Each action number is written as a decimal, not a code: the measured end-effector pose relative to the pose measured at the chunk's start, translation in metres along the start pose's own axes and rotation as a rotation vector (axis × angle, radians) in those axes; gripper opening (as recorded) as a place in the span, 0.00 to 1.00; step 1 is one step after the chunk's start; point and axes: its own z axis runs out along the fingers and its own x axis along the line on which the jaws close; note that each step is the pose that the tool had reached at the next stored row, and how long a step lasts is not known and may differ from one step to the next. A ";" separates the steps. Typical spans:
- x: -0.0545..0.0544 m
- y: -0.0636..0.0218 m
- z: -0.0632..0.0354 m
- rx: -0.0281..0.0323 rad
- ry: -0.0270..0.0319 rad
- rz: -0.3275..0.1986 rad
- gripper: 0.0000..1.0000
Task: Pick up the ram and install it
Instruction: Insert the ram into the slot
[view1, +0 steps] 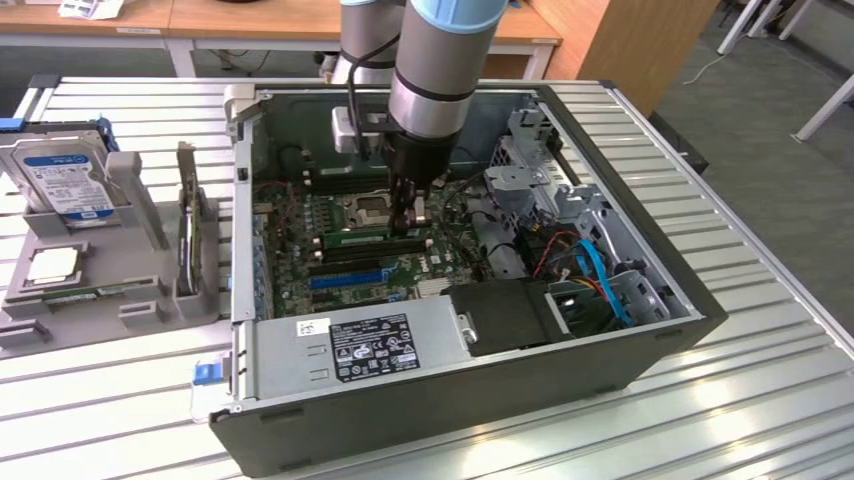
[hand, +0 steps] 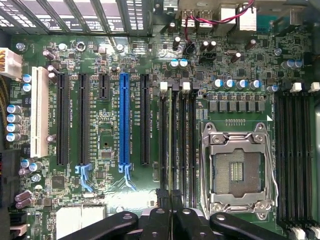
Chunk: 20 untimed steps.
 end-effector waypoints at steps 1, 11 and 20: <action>0.000 0.0000 0.0000 0.0000 0.0001 0.000 0.12; 0.001 0.0001 -0.0001 -0.0004 0.0004 -0.008 0.12; 0.001 0.0024 0.0000 -0.0005 0.0005 -0.009 0.12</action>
